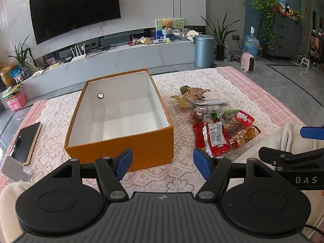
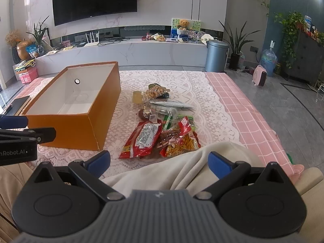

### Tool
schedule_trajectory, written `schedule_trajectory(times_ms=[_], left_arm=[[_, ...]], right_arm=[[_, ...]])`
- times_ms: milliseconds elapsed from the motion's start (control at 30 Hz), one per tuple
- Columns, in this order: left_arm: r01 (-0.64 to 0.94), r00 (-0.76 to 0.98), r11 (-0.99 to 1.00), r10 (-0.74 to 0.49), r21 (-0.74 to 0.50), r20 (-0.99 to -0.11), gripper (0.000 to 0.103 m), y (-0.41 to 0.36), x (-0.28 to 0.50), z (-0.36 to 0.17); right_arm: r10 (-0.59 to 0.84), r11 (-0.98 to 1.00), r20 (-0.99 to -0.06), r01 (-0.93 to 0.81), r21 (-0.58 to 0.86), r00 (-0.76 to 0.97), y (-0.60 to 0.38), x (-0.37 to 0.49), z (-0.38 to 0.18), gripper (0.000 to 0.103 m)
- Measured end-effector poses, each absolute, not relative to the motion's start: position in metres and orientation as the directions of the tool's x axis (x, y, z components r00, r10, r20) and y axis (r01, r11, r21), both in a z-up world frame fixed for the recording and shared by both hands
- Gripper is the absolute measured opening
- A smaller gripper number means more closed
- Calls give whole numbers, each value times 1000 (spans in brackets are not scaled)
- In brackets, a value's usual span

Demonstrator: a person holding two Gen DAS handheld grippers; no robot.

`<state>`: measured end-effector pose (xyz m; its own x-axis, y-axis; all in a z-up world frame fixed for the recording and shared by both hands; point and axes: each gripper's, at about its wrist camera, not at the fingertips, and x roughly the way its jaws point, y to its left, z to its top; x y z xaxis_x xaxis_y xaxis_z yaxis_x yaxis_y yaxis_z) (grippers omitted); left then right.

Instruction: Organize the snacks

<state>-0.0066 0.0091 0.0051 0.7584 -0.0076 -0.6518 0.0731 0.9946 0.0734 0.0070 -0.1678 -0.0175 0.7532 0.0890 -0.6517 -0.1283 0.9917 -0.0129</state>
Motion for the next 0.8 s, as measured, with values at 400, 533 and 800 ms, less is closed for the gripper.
schedule_trajectory(times_ms=[400, 533, 800], left_arm=[[71, 759, 995, -10, 68, -651, 81, 9, -7, 5], [68, 759, 996, -12, 61, -651, 81, 11, -7, 5], [68, 760, 996, -16, 54, -649, 81, 13, -7, 4]], right_arm=[[87, 993, -655, -121, -7, 751, -170, 8, -24, 100], [83, 993, -661, -117, -8, 745, -169, 9, -22, 100], [79, 993, -668, -119, -15, 740, -166, 11, -20, 100]])
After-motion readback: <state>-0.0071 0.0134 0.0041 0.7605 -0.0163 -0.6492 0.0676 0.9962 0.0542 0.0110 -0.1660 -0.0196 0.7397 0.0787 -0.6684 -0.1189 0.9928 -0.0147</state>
